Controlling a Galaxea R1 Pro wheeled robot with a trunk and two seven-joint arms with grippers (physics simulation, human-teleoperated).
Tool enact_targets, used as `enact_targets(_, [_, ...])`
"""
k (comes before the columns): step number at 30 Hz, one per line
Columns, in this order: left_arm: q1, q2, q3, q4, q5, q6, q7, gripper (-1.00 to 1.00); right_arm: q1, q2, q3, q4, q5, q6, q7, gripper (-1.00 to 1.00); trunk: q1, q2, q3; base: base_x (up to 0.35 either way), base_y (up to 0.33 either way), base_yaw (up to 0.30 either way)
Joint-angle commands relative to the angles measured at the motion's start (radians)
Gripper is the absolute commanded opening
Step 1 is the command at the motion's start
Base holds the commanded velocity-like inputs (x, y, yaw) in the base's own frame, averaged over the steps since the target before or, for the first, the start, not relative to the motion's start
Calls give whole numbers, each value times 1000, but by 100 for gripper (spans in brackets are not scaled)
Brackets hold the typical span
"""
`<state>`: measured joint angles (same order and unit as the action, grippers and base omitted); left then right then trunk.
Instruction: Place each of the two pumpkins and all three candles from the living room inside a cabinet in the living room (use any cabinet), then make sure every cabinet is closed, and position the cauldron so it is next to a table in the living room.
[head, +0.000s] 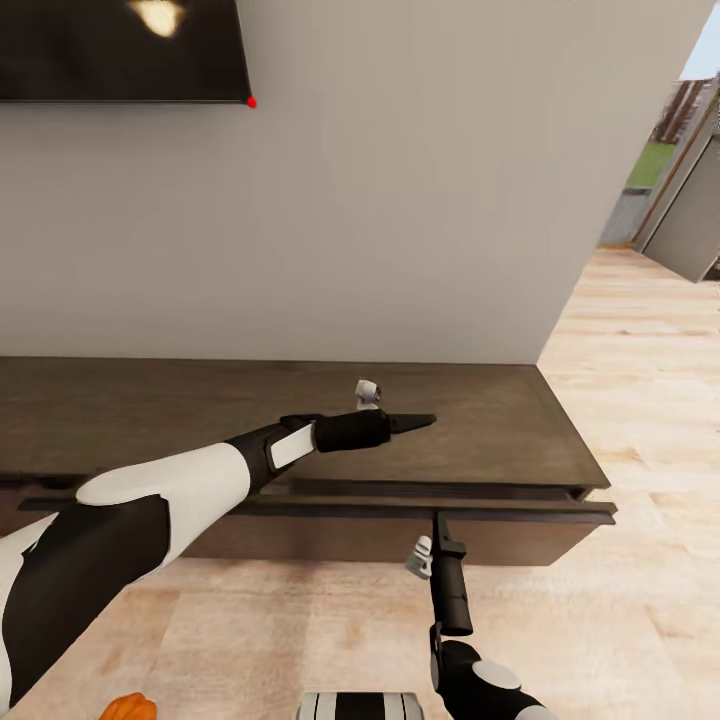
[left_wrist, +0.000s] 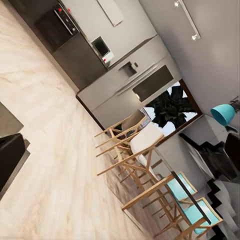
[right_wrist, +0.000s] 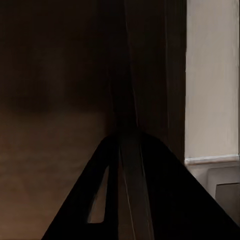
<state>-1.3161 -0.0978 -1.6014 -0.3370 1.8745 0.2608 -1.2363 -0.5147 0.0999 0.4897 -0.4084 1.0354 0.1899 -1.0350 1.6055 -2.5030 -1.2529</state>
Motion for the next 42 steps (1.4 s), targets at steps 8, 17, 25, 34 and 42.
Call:
enact_targets(8, [0,1,0,0,0,0,0,100,1,0,-5,4,-9,-6,7,-100,0,0,0,-333,0,0])
enact_targets(17, [0,1,0,0,0,0,0,100,1,0,-4,3,-9,-7,6,-100,0,0,0,-333,0,0])
enact_targets(25, [0,1,0,1,0,0,0,100,1,0,-5,3,-9,-7,6,-100,0,0,0,-327,0,0])
enact_targets(34, [0,4,0,1,1,0,0,100,1,0,-5,3,-8,-7,6,-100,0,0,0,-41,0,0])
enact_targets(42, [0,4,0,1,1,-1,-3,100,1,0,-5,3,-8,-7,6,-100,0,0,0,-191,0,0])
